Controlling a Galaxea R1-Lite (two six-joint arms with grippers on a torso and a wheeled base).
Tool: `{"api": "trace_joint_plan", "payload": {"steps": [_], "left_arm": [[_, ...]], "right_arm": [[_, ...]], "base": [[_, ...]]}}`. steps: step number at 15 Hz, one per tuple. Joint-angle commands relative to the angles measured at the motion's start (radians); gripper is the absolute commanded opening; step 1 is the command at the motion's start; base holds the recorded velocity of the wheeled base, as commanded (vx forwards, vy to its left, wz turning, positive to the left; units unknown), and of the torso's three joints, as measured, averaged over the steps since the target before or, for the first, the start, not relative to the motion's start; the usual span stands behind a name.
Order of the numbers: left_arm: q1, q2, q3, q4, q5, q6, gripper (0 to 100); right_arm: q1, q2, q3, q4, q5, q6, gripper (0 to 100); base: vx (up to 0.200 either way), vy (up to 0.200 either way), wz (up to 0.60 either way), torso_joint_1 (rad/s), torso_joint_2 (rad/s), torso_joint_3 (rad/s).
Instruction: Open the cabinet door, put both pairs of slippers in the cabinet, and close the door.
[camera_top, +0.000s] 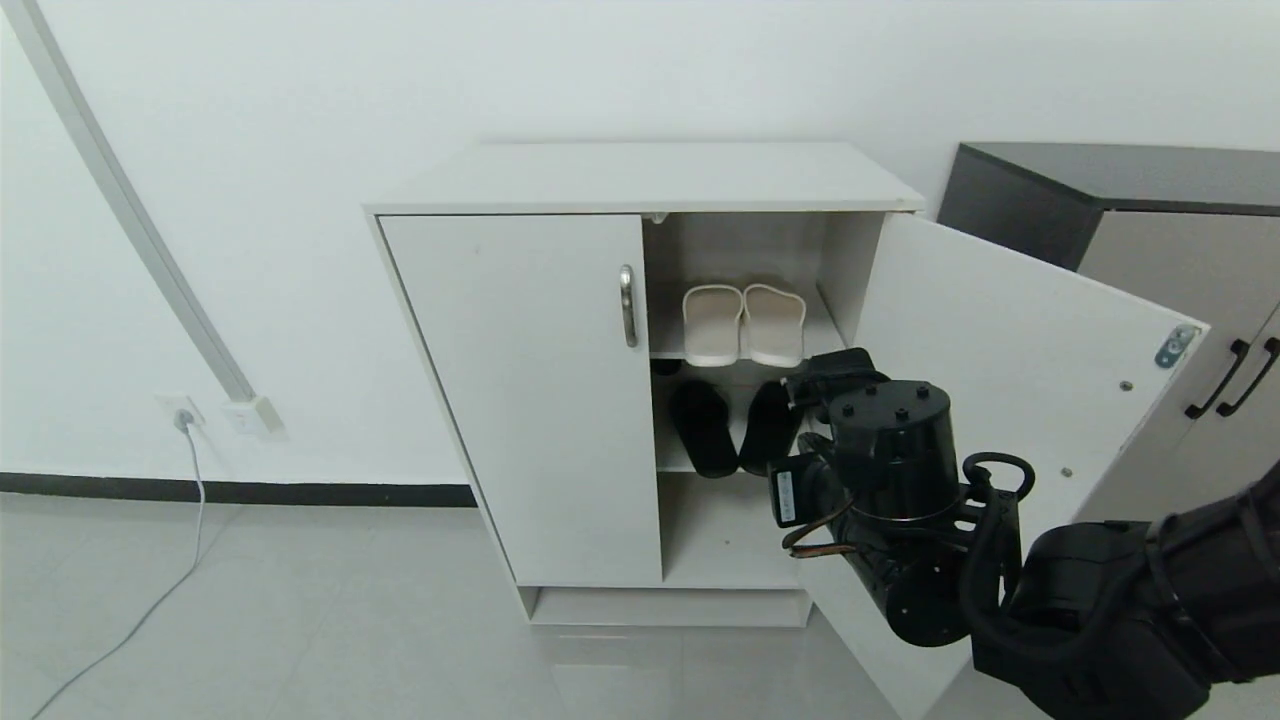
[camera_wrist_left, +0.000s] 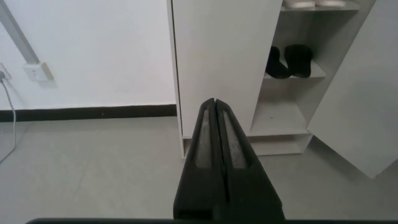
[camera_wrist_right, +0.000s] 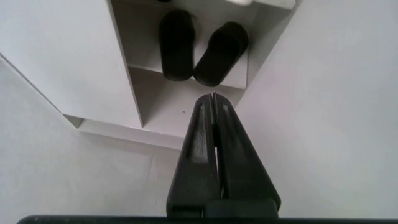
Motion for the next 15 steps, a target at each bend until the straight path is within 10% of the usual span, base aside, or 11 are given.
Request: {"api": "trace_joint_plan", "payload": {"steps": [1,15], "left_arm": [[0.001,0.0,0.0,0.0,0.0,0.0,0],[0.001,0.0,0.0,0.0,0.0,0.002,0]], "right_arm": [[0.0,-0.002,0.0,0.0,0.0,0.0,0],[0.0,0.003,0.0,-0.004,0.0,0.003,0]], "base": [[0.0,0.0,0.0,0.129,-0.46,-0.32],[0.0,0.0,0.0,0.185,-0.5,-0.317]]}}
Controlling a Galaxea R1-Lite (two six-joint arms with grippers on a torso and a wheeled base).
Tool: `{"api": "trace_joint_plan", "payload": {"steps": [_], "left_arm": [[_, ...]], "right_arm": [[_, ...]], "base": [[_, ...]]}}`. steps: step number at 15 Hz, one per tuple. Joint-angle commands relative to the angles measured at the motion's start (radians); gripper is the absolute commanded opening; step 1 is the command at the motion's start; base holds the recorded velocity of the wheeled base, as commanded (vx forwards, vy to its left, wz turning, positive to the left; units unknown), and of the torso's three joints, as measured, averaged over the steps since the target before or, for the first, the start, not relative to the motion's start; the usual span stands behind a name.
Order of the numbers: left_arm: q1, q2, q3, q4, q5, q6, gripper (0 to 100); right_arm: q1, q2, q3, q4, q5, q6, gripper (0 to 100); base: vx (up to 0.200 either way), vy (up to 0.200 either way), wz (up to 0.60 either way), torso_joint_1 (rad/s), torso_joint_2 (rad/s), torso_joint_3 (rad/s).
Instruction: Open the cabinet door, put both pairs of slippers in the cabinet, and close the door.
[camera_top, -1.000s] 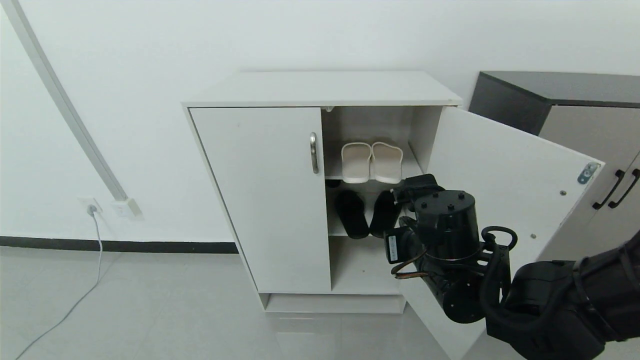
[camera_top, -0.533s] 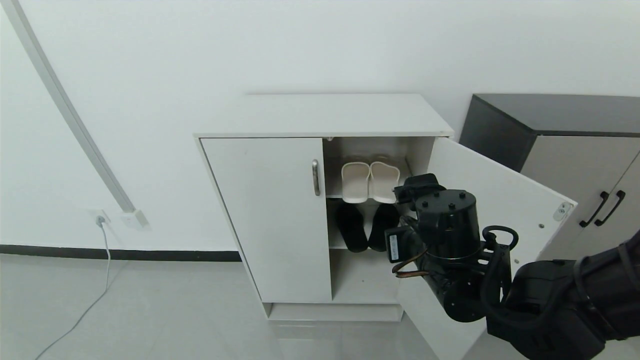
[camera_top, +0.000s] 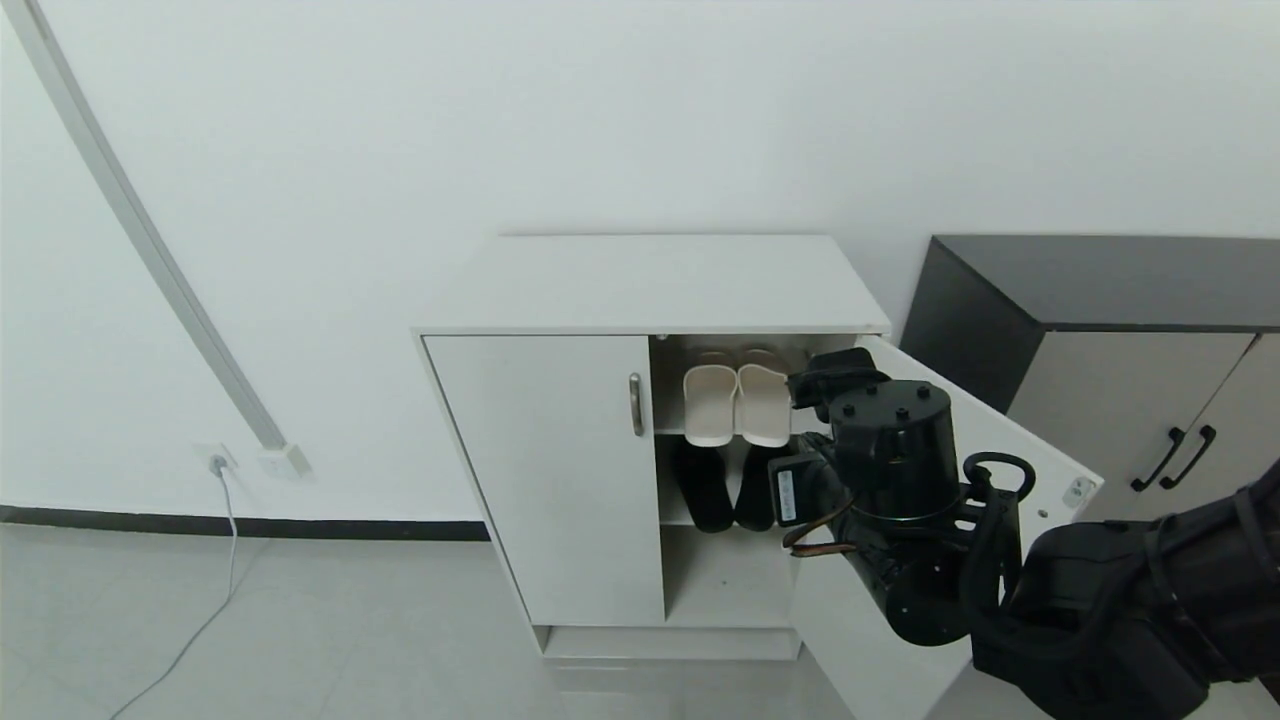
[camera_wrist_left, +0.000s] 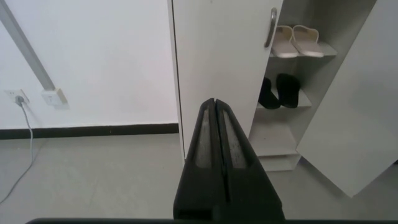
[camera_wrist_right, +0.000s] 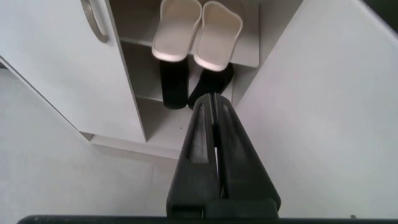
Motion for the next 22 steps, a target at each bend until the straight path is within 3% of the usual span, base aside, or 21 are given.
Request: {"api": "trace_joint_plan", "payload": {"steps": [1,7,10,16,22], "left_arm": [[0.001,0.0,0.0,0.0,0.0,-0.002,0],[0.001,0.0,0.0,0.0,0.0,-0.002,0],[0.001,0.0,0.0,0.0,0.0,-0.002,0],[0.001,0.0,0.0,0.0,0.0,-0.002,0],[0.001,0.0,0.0,0.0,0.0,-0.003,0]], "right_arm": [[0.001,0.003,0.0,0.0,0.001,0.0,0],[0.002,0.001,0.012,-0.005,0.003,-0.001,0],[0.002,0.001,0.014,-0.005,0.003,-0.003,0],[-0.002,-0.003,0.015,-0.005,0.001,-0.004,0],[-0.029,-0.02,0.014,-0.034,0.003,-0.018,0]], "base": [[0.0,0.0,0.0,0.242,-0.55,-0.325],[0.0,0.0,0.0,0.216,-0.49,-0.277],[0.0,0.0,0.0,0.029,-0.07,-0.044],[0.0,0.0,-0.6,0.002,-0.01,0.002],[0.0,0.0,0.0,0.0,0.0,0.0]]}}
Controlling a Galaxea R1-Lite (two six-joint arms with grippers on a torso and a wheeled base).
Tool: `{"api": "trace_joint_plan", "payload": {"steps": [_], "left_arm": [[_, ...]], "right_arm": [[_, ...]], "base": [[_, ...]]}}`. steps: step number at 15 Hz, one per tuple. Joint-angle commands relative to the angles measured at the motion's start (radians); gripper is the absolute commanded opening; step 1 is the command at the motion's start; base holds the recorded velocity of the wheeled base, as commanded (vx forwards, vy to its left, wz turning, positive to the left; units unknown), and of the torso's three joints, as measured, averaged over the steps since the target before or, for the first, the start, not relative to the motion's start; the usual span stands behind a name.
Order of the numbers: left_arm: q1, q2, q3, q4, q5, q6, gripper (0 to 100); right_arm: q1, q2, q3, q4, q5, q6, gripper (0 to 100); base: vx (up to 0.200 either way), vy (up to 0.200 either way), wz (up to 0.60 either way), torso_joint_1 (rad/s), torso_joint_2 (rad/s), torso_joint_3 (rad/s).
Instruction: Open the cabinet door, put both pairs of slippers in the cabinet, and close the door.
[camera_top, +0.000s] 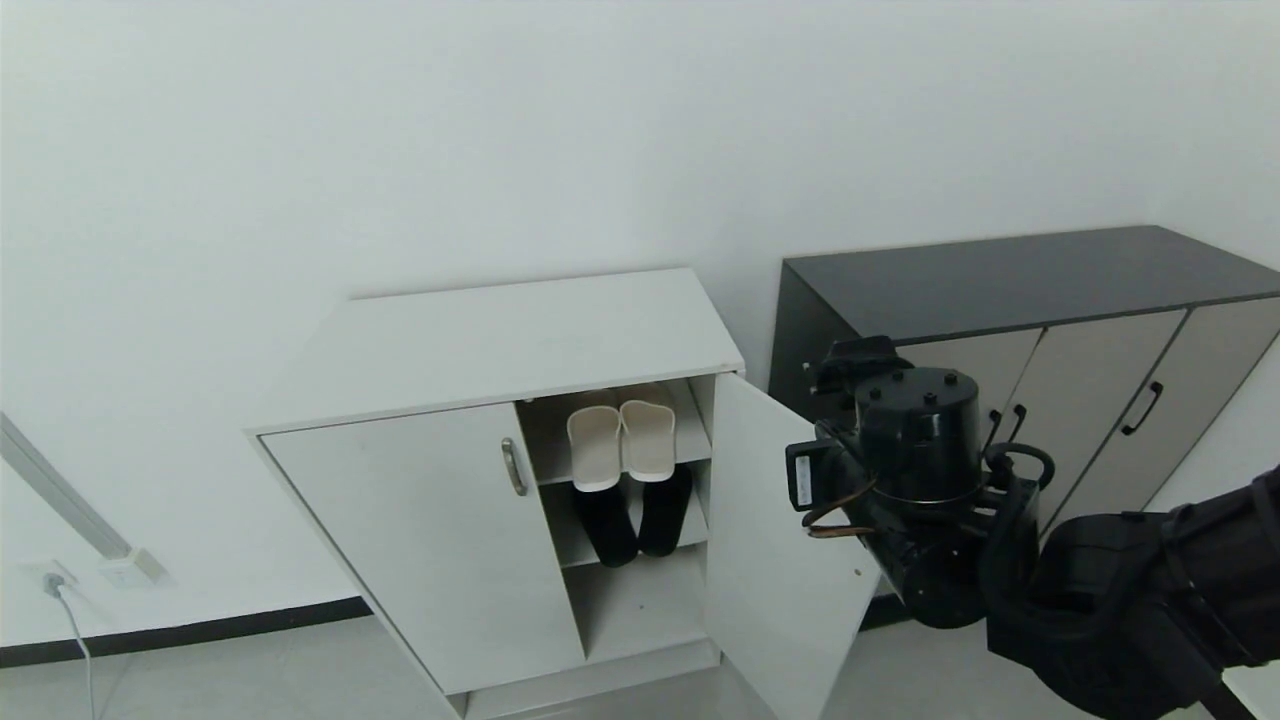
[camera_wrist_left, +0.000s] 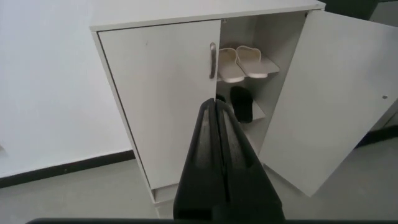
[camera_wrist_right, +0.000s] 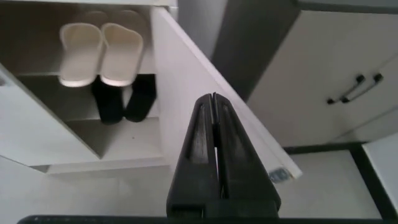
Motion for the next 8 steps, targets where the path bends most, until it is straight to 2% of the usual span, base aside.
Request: {"api": "trace_joint_plan", "payload": {"steps": [1,5,8], "left_arm": [[-0.001,0.0,-0.001,0.001,0.0,0.001,0],[-0.001,0.0,0.0,0.001,0.0,-0.001,0],[-0.001,0.0,0.0,0.001,0.0,-0.001,0]], "right_arm": [[0.0,-0.006,0.0,-0.005,0.002,0.0,0],[-0.036,-0.016,-0.021,-0.006,0.017,0.006,0],[-0.054,-0.011,-0.025,-0.005,0.025,0.005,0]], "base": [[0.0,0.0,0.0,0.0,0.0,0.0],[0.0,0.0,0.0,0.0,0.0,0.0],[-0.2,0.0,0.0,0.004,0.0,-0.001]]}}
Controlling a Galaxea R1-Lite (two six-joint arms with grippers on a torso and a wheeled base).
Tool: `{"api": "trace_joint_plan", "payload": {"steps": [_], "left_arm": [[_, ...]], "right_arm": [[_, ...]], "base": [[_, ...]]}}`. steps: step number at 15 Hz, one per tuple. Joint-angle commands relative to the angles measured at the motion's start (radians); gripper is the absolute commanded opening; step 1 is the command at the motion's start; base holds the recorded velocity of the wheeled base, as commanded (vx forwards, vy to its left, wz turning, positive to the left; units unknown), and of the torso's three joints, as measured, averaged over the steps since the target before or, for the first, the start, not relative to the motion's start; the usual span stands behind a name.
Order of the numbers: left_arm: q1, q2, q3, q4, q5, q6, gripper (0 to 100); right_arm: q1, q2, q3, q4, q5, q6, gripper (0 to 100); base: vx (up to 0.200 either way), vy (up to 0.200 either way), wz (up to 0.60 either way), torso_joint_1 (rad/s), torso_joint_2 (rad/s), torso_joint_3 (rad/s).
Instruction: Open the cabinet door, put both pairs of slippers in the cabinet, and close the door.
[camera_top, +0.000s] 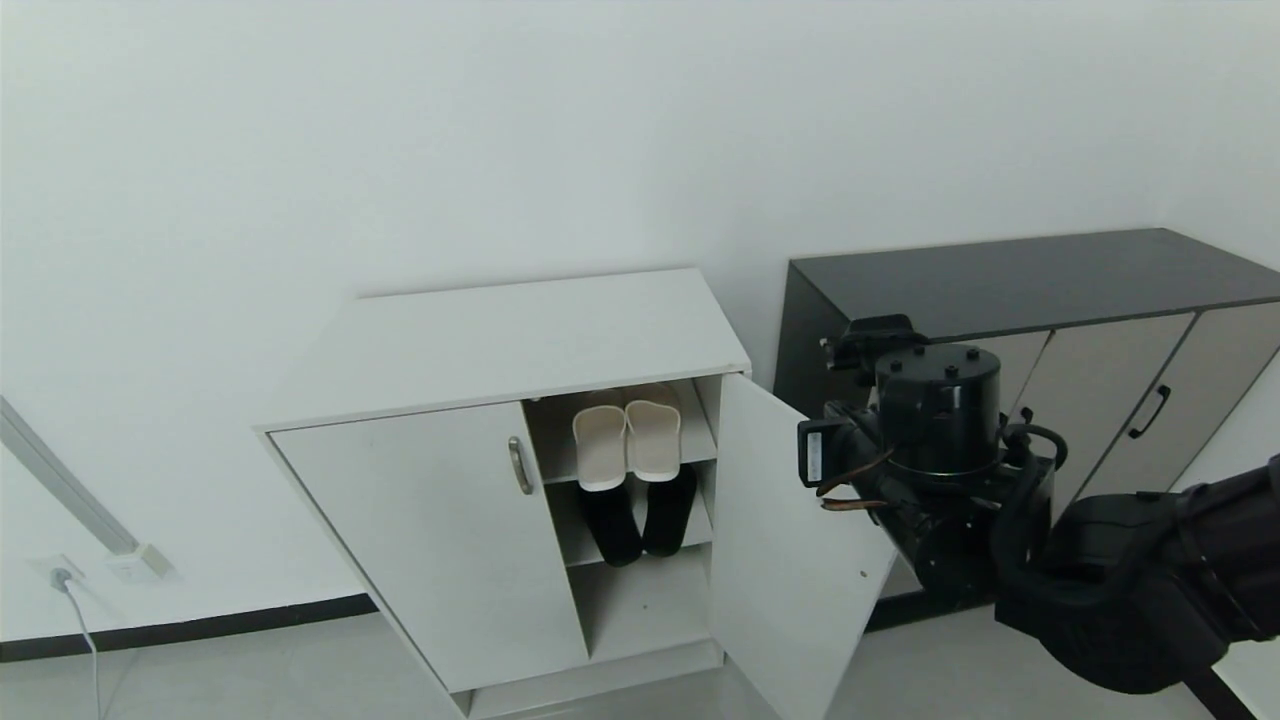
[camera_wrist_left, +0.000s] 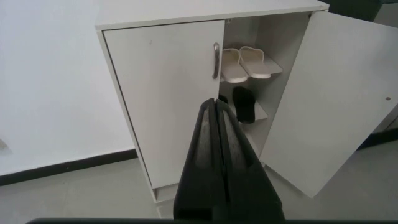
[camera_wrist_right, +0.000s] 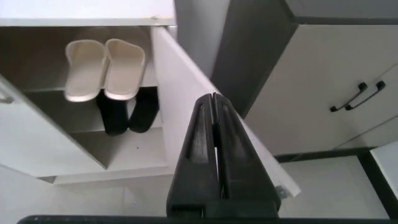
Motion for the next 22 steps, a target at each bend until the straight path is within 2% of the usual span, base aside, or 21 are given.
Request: {"api": "trace_joint_plan", "payload": {"steps": [1,3,6,9,14,22], "left_arm": [[0.0,0.0,0.0,0.0,0.0,0.0,0],[0.0,0.0,0.0,0.0,0.0,0.0,0],[0.0,0.0,0.0,0.0,0.0,0.0,0],[0.0,0.0,0.0,0.0,0.0,0.0,0],[0.0,0.0,0.0,0.0,0.0,-0.002,0],[0.0,0.0,0.0,0.0,0.0,-0.003,0]], "right_arm": [[-0.006,0.002,-0.005,0.0,0.0,0.0,0],[-0.013,0.005,-0.008,0.0,0.0,0.0,0],[-0.046,0.02,-0.039,0.015,0.0,0.002,0],[-0.09,0.036,-0.097,0.109,0.001,0.025,0],[-0.187,0.1,-0.226,0.245,0.08,0.118,0],[-0.285,0.203,-0.284,0.245,0.193,0.152,0]], "base": [[-0.2,0.0,0.0,-0.002,0.0,0.007],[-0.2,0.0,0.0,0.01,0.01,-0.002],[0.0,0.0,0.0,0.0,0.0,0.0],[0.0,0.0,0.0,0.0,0.0,0.0],[0.0,0.0,0.0,0.0,0.0,0.0],[0.0,0.0,0.0,0.0,0.0,0.0]]}}
